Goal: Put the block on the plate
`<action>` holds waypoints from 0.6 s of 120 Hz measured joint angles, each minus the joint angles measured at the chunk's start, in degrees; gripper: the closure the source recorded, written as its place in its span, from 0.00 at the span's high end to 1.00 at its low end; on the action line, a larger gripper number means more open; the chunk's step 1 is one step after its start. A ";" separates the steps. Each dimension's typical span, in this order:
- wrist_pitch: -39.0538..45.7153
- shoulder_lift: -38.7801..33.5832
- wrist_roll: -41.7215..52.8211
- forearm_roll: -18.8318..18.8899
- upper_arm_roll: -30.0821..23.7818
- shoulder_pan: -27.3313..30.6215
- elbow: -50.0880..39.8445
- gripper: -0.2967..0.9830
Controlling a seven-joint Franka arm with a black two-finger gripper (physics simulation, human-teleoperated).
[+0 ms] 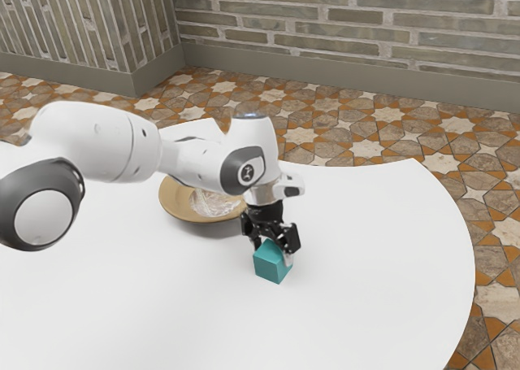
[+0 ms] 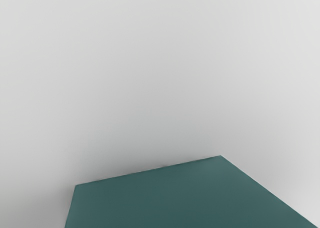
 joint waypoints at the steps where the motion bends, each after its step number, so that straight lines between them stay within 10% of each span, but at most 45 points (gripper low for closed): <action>1: 0.05 -0.01 -0.15 0.00 -0.02 -0.01 -0.06 0.75; 72: 1.14 -4.51 -7.18 1.27 -0.23 -0.25 -2.91 0.53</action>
